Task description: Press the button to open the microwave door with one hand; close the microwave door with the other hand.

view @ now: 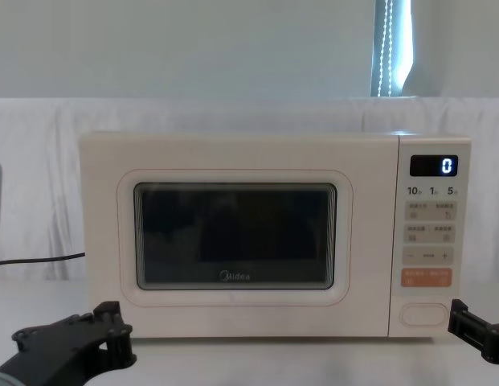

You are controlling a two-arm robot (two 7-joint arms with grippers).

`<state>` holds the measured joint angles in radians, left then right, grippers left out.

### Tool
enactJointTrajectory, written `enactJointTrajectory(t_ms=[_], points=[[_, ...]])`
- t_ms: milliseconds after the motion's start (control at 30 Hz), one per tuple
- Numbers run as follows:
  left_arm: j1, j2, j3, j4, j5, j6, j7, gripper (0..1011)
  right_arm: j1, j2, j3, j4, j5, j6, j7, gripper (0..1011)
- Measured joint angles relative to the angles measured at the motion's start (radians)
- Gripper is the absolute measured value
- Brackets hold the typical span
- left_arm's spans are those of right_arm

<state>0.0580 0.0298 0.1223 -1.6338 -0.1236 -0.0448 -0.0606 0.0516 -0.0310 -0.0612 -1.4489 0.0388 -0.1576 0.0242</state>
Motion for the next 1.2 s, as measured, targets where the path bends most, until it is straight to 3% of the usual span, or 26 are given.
enactJointTrajectory(t_ms=[600, 1200], points=[[-0.001, -0.006, -0.007, 0.006, 0.005, -0.006, 0.009, 15, 0.000, 0.000, 0.000, 0.000, 0.000, 0.000, 0.000, 1000], [-0.001, -0.005, -0.006, 0.006, 0.004, -0.003, 0.006, 539, 0.000, 0.000, 0.000, 0.000, 0.000, 0.000, 0.000, 1000]])
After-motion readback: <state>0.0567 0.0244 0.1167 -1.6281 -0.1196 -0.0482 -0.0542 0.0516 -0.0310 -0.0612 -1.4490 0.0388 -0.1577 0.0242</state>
